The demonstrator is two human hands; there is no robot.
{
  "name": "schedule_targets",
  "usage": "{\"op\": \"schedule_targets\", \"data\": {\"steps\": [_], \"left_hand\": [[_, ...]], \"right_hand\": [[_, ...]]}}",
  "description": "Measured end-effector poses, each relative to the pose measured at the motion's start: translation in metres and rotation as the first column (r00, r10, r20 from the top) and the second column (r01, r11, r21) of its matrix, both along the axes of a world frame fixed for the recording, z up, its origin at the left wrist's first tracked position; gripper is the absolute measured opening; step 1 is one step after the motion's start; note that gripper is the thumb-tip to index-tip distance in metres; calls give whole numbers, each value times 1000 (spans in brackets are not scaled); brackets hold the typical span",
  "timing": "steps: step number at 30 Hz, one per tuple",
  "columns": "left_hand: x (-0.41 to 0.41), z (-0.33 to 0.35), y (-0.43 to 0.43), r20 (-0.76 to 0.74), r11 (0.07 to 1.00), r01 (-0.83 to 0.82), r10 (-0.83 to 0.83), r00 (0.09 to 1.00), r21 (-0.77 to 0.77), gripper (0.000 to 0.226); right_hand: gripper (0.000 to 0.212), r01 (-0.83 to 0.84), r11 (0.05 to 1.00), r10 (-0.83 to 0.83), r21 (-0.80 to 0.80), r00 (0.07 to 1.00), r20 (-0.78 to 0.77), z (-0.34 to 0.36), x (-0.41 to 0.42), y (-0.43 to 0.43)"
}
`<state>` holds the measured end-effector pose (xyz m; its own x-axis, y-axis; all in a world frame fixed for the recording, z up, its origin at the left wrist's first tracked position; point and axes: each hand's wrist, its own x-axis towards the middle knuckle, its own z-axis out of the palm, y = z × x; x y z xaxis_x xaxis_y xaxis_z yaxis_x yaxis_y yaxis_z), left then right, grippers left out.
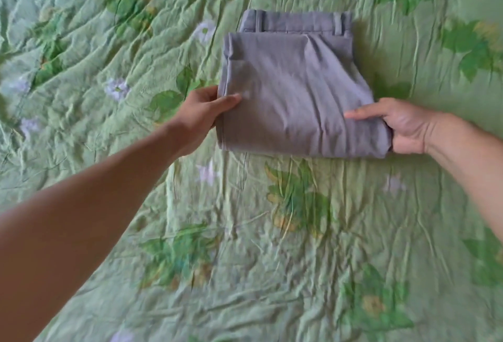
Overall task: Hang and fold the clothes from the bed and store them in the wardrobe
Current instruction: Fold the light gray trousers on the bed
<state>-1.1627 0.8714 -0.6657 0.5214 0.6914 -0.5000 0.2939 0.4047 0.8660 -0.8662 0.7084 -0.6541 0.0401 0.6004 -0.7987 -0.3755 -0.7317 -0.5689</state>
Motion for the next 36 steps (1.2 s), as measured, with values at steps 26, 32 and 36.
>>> {"op": "schedule_targets", "data": {"steps": [26,32,36], "left_hand": [[-97,17,-152,-555,921,383,-284,782,68,21],[-73,18,-132,-535,937,293,-152,831,190,22],[-43,29,-106,-384,952,131,-16,923,276,6]], "right_hand": [[77,132,957,-147,-258,988,-41,-17,-136,-175],[71,165,972,-170,-165,985,-17,1,-120,-130],[27,337,941,-324,39,860,395,7,-108,-77]]}}
